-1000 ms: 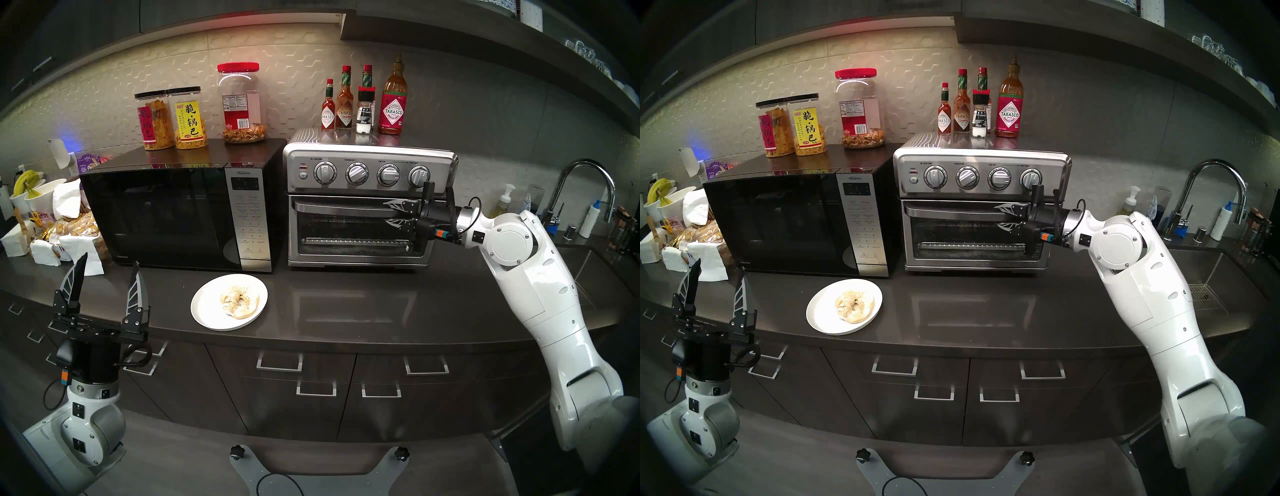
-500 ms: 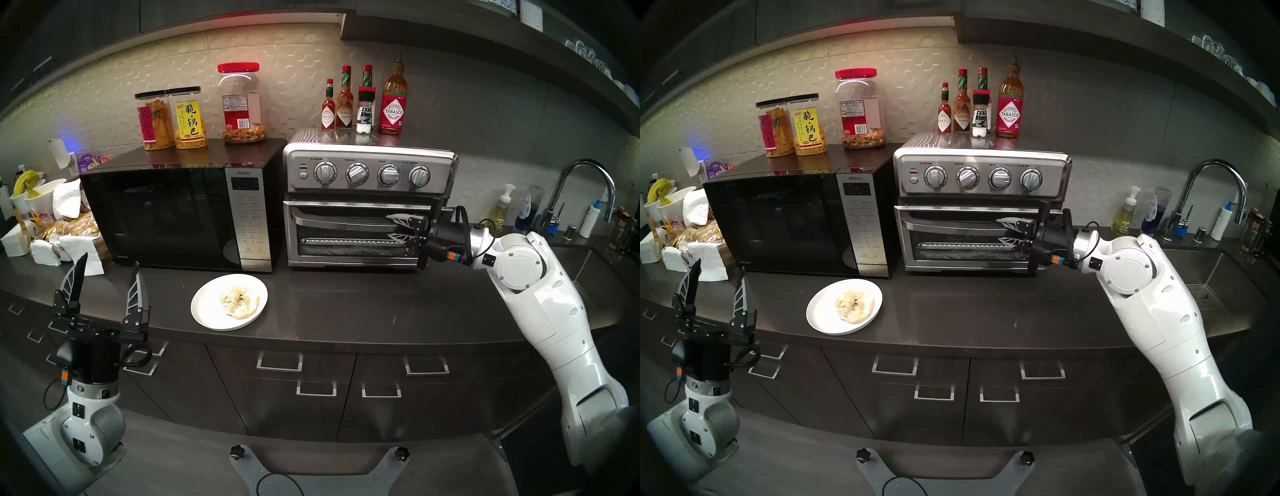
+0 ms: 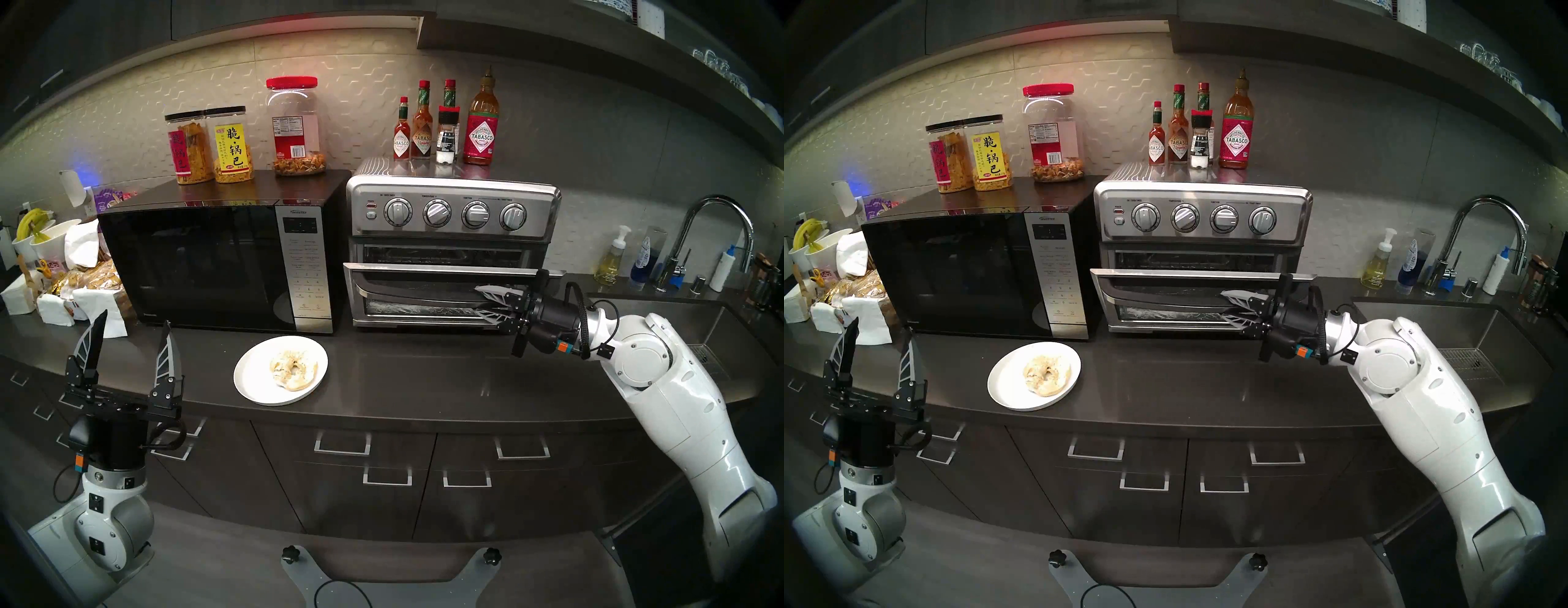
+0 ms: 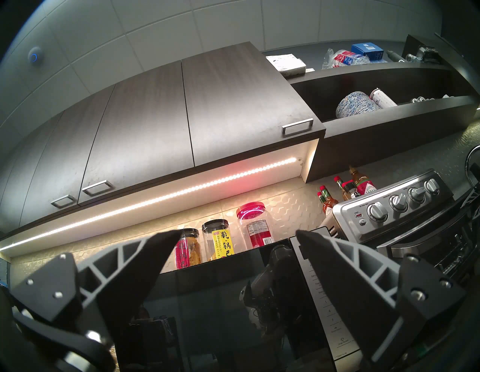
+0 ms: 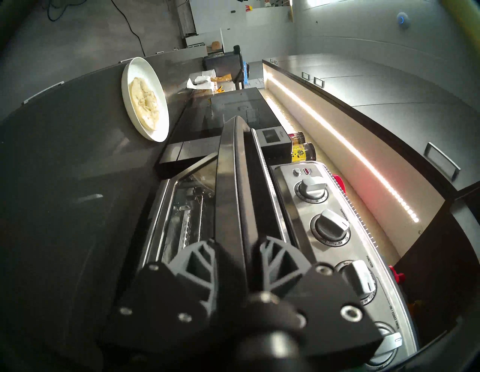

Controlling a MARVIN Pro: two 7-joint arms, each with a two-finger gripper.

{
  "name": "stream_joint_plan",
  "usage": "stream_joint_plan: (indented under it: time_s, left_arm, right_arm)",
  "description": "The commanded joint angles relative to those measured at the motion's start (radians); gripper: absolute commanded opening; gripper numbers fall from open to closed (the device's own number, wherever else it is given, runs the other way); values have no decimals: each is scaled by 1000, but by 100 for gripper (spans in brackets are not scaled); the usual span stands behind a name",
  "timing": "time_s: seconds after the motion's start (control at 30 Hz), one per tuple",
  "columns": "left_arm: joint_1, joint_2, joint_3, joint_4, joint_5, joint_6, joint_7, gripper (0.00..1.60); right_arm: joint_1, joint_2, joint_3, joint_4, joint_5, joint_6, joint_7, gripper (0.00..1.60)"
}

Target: Open the oven and place the bagel inside on the rack

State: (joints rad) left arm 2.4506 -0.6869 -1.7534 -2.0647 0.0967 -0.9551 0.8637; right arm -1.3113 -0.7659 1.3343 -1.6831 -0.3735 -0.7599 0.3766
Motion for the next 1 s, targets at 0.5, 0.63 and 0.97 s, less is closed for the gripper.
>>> stream_joint_plan:
  time_s: [0.5,0.63,0.97]
  left_arm:
    - [-4,1,-4,-7,1,-1,1,160]
    - [-4,0,-4,-7,1,-1,1,160]
    - [-3,0,-5,-7,1,-1,1,160]
  right_arm:
    - [-265,-15,-82,-54,-206,-49,-213,0]
    - [-302,-34,-89,-64,-281,-36,-249,0]
    - [-401,-51,-77,-92,-446,39,-386,0]
